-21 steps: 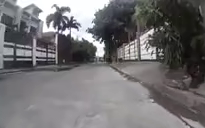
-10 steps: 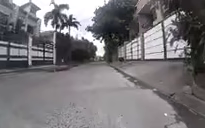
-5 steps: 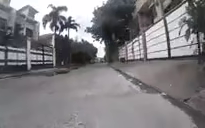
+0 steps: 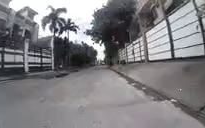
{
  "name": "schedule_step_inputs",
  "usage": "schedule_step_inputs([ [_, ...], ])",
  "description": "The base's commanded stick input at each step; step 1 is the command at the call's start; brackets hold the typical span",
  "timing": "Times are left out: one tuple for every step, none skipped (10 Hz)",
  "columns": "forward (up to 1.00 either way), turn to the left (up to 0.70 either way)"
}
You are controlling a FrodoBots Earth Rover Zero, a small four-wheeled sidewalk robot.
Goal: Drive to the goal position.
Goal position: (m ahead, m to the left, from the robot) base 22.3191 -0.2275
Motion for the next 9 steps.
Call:
schedule_step_inputs([
  [0.7, 0.0],
  [0.7, 0.0],
  [0.7, 0.0],
  [0.7, 0.0],
  [0.7, 0.0],
  [0.7, 0.0],
  [0.7, 0.0],
  [0.7, 0.0],
  [0.7, 0.0],
])
